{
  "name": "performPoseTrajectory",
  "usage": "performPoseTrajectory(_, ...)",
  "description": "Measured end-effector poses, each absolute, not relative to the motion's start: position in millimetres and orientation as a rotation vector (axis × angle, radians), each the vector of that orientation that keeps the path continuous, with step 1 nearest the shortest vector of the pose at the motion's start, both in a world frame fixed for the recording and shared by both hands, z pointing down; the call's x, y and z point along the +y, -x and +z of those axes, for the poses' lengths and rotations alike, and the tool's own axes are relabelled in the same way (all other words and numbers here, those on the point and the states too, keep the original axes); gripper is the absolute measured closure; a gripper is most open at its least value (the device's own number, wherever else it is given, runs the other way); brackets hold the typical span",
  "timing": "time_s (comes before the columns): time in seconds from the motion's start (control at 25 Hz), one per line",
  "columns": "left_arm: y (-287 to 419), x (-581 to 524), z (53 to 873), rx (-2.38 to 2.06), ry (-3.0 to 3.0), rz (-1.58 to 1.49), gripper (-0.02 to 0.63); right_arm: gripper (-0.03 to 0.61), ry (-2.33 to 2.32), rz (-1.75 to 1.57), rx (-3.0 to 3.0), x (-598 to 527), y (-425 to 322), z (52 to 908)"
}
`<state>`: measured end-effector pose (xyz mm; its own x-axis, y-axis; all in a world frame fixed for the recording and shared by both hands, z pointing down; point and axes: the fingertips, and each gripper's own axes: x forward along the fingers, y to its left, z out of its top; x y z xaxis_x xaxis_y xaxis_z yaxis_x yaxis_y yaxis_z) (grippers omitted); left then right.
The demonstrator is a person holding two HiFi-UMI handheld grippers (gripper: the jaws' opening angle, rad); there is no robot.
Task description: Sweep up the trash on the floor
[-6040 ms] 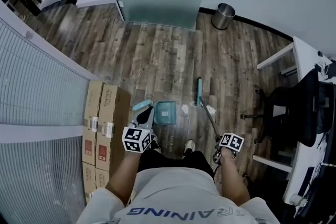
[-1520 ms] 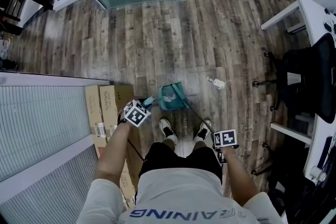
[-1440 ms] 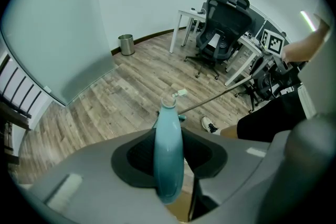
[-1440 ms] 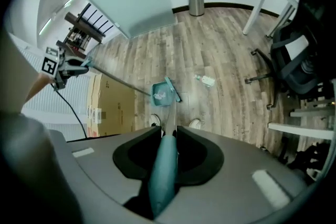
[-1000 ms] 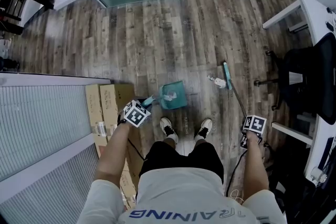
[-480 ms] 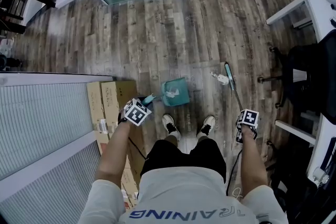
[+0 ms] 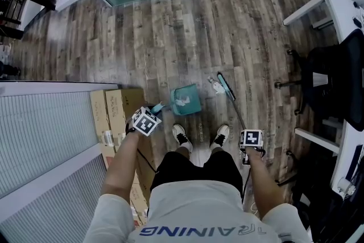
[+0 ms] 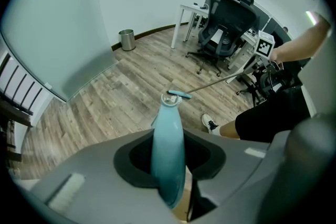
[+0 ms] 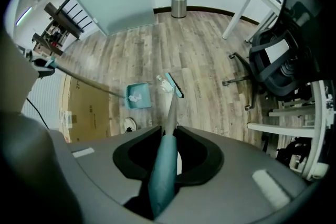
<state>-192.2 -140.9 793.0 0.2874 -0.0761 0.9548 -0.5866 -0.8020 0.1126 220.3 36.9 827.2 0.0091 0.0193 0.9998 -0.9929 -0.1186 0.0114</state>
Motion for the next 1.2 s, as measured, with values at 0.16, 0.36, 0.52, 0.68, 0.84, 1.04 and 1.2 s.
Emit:
performPoseTrajectory(0.16, 192, -139, 794, -0.584, -2.111, 1.531, 0.506, 0.471, -1.171, 1.246, -1.202, 46, -184, 823)
performPoseTrajectory(0.36, 191, -138, 793, -0.585, -2.114, 1.519, 0.506, 0.471, -1.048, 1.237, -1.271, 56, -139, 817)
performPoseTrajectory(0.52, 192, -136, 792, -0.583, -2.111, 1.516, 0.506, 0.471, -1.038, 1.287, -1.288, 60, -121, 814)
performPoseTrajectory(0.68, 190, -137, 793, -0.588, -2.119, 1.509, 0.506, 0.471, -1.023, 1.293, -1.29, 64, -115, 811)
performPoseTrajectory(0.84, 190, -137, 794, -0.593, -2.128, 1.505, 0.506, 0.472, -0.967, 1.263, -1.302, 74, -105, 807)
performPoseTrajectory(1.04, 191, -138, 792, -0.6, -2.12, 1.502, 0.506, 0.472, -0.823, 1.08, -1.387, 82, -87, 802)
performPoseTrajectory(1.2, 192, -134, 794, -0.602, -2.111, 1.497, 0.506, 0.471, -0.818, 1.076, -1.395, 82, -78, 799)
